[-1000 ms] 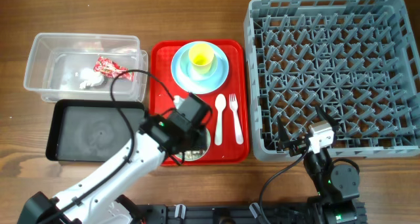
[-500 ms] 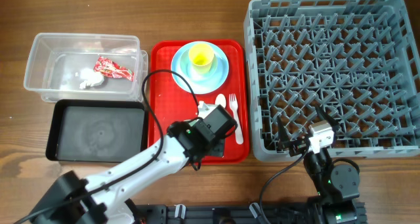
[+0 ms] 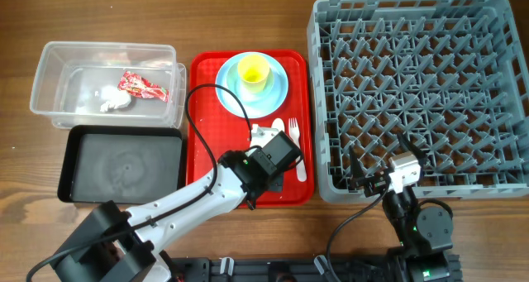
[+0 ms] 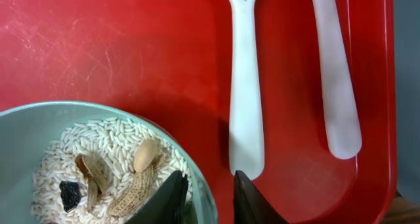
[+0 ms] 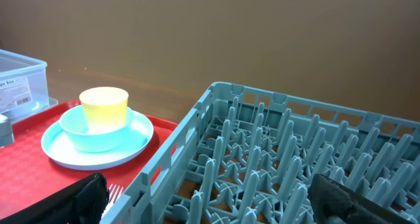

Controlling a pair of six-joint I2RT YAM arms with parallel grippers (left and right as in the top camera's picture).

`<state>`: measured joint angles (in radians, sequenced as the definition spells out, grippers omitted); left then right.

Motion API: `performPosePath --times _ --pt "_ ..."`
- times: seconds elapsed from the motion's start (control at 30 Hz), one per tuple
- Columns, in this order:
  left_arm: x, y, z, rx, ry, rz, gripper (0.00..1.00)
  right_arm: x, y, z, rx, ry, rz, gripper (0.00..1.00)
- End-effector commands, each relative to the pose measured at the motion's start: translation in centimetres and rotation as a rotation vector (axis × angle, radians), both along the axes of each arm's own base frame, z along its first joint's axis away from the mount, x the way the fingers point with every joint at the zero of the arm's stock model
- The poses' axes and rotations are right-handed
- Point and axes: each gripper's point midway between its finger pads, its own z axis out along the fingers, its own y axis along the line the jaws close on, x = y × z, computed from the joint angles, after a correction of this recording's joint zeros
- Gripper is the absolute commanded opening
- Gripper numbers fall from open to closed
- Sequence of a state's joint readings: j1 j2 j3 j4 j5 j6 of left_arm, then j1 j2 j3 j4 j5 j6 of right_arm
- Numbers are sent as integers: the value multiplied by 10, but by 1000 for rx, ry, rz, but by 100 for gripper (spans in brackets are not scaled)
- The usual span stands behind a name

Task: Sort waste into correct bins and load items into the dishwasher rack
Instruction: 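Move the left gripper to the green rice bowl and grasp its rim, then lift the green bowl and carry it left over the black tray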

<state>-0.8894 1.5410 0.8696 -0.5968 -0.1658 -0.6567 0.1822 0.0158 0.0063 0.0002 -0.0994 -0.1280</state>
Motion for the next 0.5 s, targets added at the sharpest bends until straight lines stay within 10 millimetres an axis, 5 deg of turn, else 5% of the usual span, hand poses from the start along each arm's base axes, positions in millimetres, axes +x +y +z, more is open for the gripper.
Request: performPosePath --times 0.0,0.2,0.37,0.47 --pt "1 4 -7 29 -6 13 24 0 -1 1 -2 -6 -7 100" --pt "-2 5 -18 50 23 10 23 0 -1 1 -2 -7 -7 100" --pt "-1 4 -18 48 23 9 4 0 -1 1 -2 -6 -7 100" --pt "0 3 -12 45 15 9 4 0 -1 1 -2 -7 -7 100"
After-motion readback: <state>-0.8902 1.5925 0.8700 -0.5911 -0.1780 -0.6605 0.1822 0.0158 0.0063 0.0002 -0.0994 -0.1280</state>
